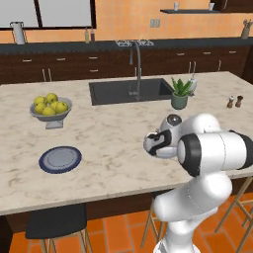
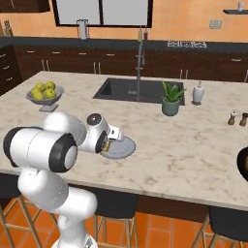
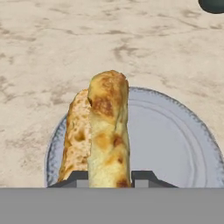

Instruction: Place one bun and one sausage from the bowl on each plate.

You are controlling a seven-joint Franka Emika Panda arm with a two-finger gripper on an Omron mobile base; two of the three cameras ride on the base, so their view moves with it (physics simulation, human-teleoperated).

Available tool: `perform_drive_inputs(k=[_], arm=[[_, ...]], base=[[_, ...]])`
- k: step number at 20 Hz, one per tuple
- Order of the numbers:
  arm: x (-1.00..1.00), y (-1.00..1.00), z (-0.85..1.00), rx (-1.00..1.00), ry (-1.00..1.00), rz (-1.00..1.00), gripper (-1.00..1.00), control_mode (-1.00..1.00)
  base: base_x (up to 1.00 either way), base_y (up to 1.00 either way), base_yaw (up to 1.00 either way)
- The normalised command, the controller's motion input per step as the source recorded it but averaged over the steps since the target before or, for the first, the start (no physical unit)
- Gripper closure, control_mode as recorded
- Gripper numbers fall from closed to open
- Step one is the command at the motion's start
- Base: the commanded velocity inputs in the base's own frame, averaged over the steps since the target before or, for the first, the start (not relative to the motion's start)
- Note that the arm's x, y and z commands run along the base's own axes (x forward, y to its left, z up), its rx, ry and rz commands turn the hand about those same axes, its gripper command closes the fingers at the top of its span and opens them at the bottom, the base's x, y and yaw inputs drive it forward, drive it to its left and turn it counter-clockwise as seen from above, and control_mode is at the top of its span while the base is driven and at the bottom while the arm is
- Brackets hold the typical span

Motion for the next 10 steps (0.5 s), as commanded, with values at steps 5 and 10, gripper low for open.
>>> perform_drive_inputs(k=[5,10], arm=[[0.16,0.0,-0.01,0.0,0.0,0.0,-1.0,-1.0],[0.04,0.0,0.0,0.0,0.0,0.0,-1.0,-1.0]], base=[[0.0,0.0,0.0],[0.0,0.0,0.0]])
